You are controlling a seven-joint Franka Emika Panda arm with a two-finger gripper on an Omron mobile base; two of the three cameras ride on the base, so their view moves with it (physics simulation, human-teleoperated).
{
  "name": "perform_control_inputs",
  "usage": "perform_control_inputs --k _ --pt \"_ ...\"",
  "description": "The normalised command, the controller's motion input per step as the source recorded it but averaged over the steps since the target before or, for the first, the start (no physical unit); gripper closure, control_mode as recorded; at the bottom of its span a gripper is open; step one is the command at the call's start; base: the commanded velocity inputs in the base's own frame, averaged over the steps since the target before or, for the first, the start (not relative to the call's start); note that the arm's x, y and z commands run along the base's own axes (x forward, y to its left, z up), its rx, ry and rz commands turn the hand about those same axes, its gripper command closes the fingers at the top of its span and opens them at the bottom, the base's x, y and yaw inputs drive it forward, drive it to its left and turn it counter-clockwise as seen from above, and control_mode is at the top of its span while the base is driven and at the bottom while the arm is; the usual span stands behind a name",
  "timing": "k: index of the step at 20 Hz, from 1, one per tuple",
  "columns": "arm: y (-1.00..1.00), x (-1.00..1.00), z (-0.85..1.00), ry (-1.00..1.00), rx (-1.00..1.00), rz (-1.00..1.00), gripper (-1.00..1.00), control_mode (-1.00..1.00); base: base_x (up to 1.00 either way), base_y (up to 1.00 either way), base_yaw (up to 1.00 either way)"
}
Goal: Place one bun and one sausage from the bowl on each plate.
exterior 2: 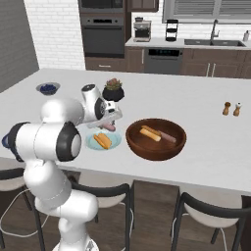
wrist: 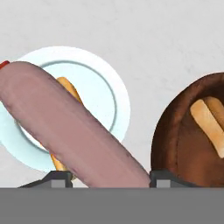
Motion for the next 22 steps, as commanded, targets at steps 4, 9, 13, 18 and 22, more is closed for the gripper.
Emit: perform_control_inputs --k 4,9,13,18,22 --pt "0.25 0.44 -0.69 0.13 0.00 0.03 1.00 -1.00 0.00 0.00 0.00" --pt "-0.04 0.52 -0.18 0.02 0.00 0.00 1.00 -1.00 0.00 0.00 0.00" --pt "0.00 0.00 -0.71 0.14 0.00 0.00 1.00 -1.00 0.00 0.00 0.00" --pt "0.00 0.10 -0.38 0.02 0.00 0.00 -1.00 -1.00 0.00 0.00 0.00" --pt "0.00 -0.01 0.14 0.00 0.01 0.00 -1.00 -1.00 0.00 0.00 0.00"
